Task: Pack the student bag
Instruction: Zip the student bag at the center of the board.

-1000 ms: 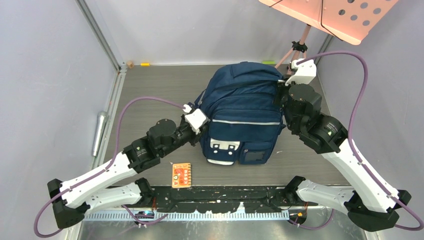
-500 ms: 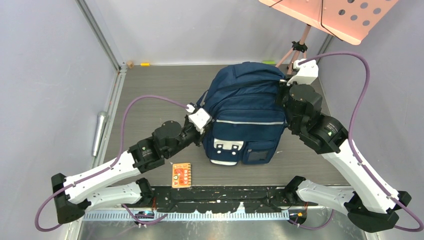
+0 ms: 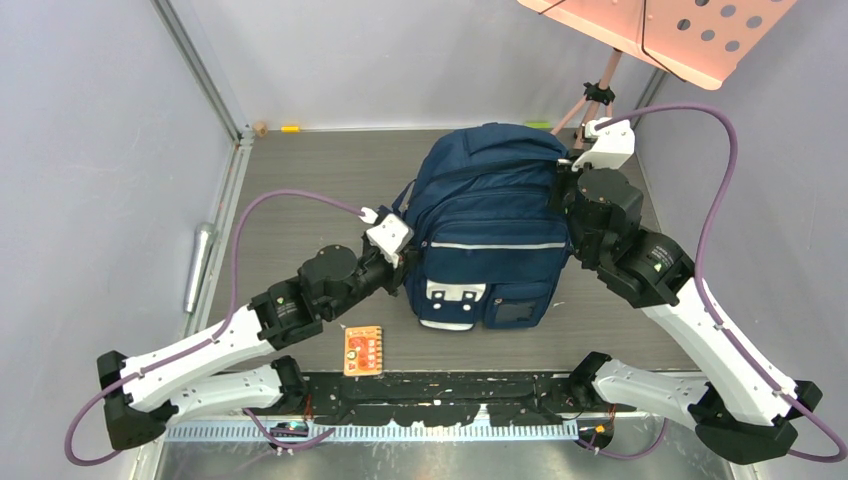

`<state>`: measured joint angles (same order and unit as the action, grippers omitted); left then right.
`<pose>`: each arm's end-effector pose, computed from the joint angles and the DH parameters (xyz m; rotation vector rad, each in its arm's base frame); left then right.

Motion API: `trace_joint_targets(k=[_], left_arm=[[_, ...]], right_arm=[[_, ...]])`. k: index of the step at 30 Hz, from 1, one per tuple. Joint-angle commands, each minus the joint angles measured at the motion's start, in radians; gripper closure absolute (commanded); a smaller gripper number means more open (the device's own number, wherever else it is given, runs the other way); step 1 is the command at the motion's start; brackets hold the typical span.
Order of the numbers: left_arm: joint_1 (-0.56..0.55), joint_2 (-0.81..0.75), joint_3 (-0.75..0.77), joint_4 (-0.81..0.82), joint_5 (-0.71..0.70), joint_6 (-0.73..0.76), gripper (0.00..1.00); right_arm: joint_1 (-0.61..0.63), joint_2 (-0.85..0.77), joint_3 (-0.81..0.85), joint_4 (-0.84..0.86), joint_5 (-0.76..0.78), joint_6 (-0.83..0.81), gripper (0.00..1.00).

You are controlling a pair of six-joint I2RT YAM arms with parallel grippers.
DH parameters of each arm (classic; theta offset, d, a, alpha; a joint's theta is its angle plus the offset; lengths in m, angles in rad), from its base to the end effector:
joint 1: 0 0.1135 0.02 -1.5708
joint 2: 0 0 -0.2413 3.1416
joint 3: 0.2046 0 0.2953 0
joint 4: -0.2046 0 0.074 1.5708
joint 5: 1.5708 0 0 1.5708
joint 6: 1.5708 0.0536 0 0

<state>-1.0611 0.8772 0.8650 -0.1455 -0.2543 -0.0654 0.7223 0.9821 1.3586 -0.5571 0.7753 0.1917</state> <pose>0.1483 -0.2377 0.3357 0.6687 1.6305 -0.6091 0.2073 0.1327 0.4561 0.1068 1.6961 0.0025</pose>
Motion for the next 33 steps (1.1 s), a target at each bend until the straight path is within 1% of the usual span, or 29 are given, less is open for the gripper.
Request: trace_joint_targets(k=[1,7,13,15,17,18,20,21,22,23,25,26,27,29,31,33], left_arm=[[-0.002,-0.073,0.093,0.149,-0.066,-0.052,1.0],[0.002,-0.079,0.171,-0.005,-0.05,-0.113,1.0],[0.009,-0.079,0.28,-0.077,-0.016,-0.134,0.97],[0.012,-0.072,0.328,-0.112,-0.013,-0.128,0.96],[0.014,-0.068,0.361,-0.149,-0.003,-0.124,0.93],[0.013,-0.068,0.37,-0.164,0.006,-0.123,0.9],[0.014,-0.071,0.373,-0.197,0.022,-0.123,0.84],[0.013,-0.076,0.369,-0.217,0.027,-0.124,0.81],[0.013,-0.08,0.362,-0.237,0.025,-0.128,0.78],[0.014,-0.087,0.353,-0.257,0.02,-0.134,0.77],[0.015,-0.102,0.326,-0.272,0.021,-0.152,0.72],[0.015,-0.116,0.314,-0.273,0.041,-0.16,0.69],[0.015,-0.126,0.303,-0.271,0.063,-0.165,0.64],[0.015,-0.142,0.288,-0.275,0.087,-0.181,0.54],[0.015,-0.149,0.282,-0.284,0.074,-0.193,0.43],[0.016,-0.143,0.292,-0.291,0.052,-0.197,0.37]], right_arm=[[-0.003,-0.006,0.005,0.037,0.009,0.022,1.0],[-0.003,0.004,0.041,-0.016,-0.018,-0.006,1.0],[-0.003,0.023,0.061,-0.059,-0.036,-0.02,0.99],[-0.003,0.026,0.061,-0.068,-0.038,-0.02,0.98],[-0.003,0.026,0.064,-0.075,-0.038,-0.024,0.94],[-0.003,0.027,0.066,-0.077,-0.043,-0.027,0.92],[-0.003,0.031,0.079,-0.086,-0.059,-0.041,0.86],[-0.003,0.035,0.09,-0.092,-0.066,-0.05,0.78],[-0.003,0.037,0.096,-0.099,-0.083,-0.055,0.74],[-0.003,0.043,0.109,-0.103,-0.093,-0.064,0.67],[-0.003,0.052,0.123,-0.115,-0.124,-0.072,0.61],[-0.003,0.055,0.122,-0.117,-0.142,-0.072,0.6],[-0.003,0.059,0.119,-0.117,-0.15,-0.072,0.57],[-0.003,0.068,0.104,-0.111,-0.203,-0.073,0.54],[-0.003,0.082,0.091,-0.105,-0.236,-0.071,0.53],[-0.003,0.1,0.079,-0.093,-0.252,-0.067,0.54]])
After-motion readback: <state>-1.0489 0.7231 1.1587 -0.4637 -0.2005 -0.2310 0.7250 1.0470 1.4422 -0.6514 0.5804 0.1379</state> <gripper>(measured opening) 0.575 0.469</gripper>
